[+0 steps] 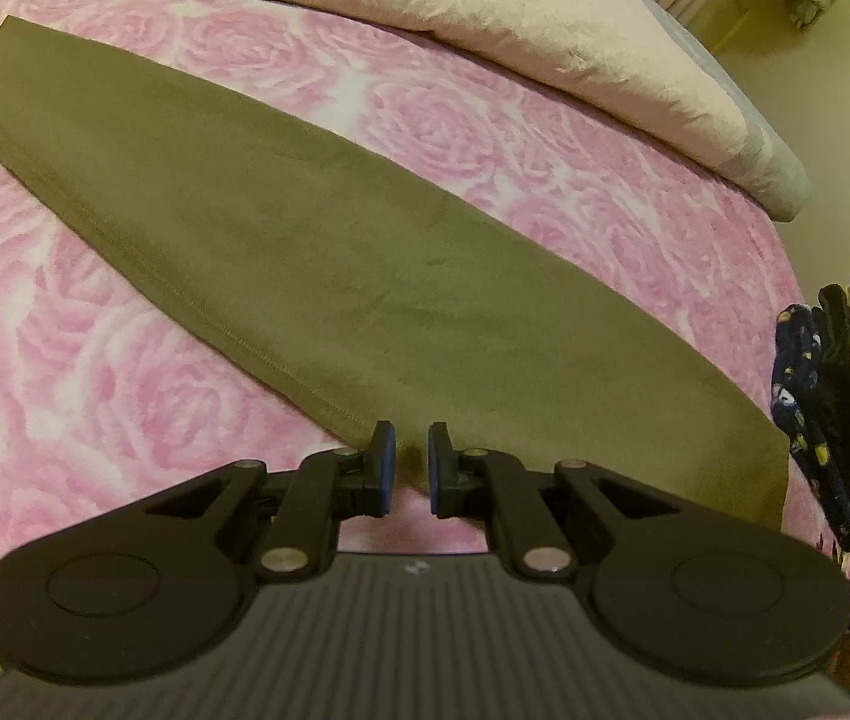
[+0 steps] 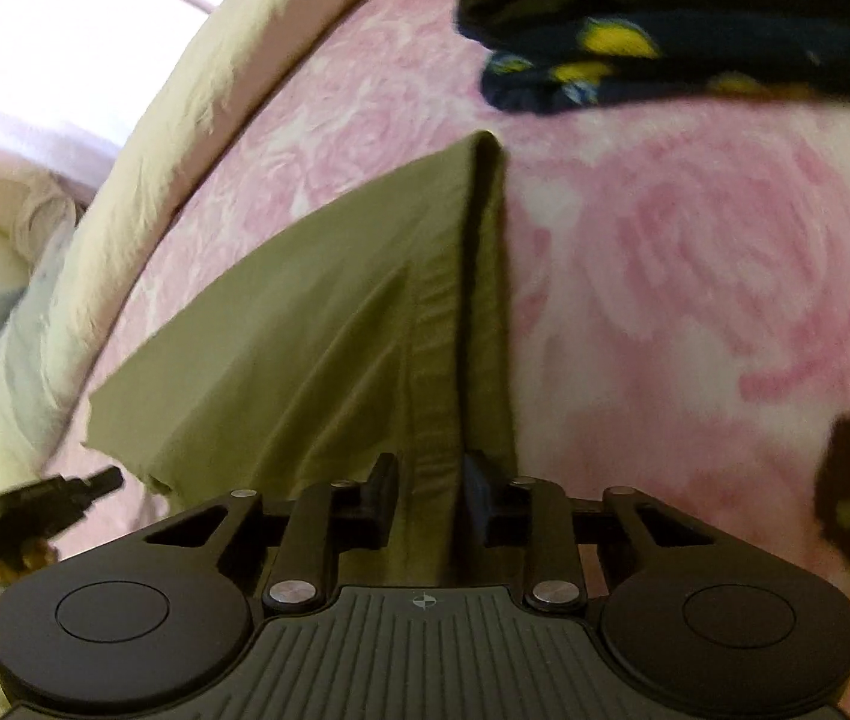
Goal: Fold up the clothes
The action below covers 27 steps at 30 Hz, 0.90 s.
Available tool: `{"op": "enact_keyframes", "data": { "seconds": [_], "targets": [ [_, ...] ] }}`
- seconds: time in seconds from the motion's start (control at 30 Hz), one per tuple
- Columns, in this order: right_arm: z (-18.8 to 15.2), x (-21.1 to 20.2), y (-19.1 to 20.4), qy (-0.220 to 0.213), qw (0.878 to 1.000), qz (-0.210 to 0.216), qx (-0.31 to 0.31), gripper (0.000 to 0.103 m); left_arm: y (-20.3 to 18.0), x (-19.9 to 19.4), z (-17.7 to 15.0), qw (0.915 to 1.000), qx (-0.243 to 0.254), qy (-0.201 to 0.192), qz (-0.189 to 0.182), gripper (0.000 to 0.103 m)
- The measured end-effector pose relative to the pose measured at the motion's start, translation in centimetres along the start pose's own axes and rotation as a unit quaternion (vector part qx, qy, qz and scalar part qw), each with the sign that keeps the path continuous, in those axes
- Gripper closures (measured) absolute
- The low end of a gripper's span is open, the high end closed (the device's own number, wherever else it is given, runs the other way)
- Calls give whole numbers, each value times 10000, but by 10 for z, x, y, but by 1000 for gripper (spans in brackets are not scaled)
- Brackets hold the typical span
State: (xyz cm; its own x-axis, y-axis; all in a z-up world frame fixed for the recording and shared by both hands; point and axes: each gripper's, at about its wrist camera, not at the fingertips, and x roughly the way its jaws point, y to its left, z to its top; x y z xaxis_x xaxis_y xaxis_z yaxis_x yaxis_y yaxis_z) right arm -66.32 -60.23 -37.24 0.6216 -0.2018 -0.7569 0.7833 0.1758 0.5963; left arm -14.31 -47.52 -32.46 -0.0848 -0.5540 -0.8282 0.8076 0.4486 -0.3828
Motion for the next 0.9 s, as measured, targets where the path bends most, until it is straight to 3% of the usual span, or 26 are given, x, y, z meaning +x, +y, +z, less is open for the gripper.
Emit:
{"op": "enact_keyframes", "data": {
  "seconds": [0.2, 0.23, 0.27, 0.67, 0.7, 0.73, 0.8, 0.9],
  "targets": [
    [-2, -4, 2, -36, 9999, -39, 140, 74, 0, -1, -2, 10000, 11, 11, 17, 97],
    [-3, -4, 2, -42, 9998, -46, 163, 92, 0, -1, -3, 10000, 7, 19, 18, 97],
    [-3, -5, 2, -48, 9998, -52, 186, 103, -1, -1, -4, 10000, 2, 26, 17, 97],
    [-25, -23, 1, -400, 9949, -861, 341, 103, -1, -10, -16, 10000, -2, 65, -45, 97],
    [-26, -27, 0, -383, 9943, -931, 347, 96, -1, -12, -17, 10000, 8, 72, -57, 97],
    [-30, -32, -1, -393, 9935, -995, 401, 68, 0, -13, -19, 9999, 0, 91, -66, 97],
    [-43, -47, -4, -460, 9909, -1110, 599, 46, 2, -16, -25, 9998, -68, 144, -74, 97],
    [-63, -65, -1, -489, 9896, -1102, 786, 46, 4, -17, -35, 9995, -171, 245, -100, 97]
  ]
}}
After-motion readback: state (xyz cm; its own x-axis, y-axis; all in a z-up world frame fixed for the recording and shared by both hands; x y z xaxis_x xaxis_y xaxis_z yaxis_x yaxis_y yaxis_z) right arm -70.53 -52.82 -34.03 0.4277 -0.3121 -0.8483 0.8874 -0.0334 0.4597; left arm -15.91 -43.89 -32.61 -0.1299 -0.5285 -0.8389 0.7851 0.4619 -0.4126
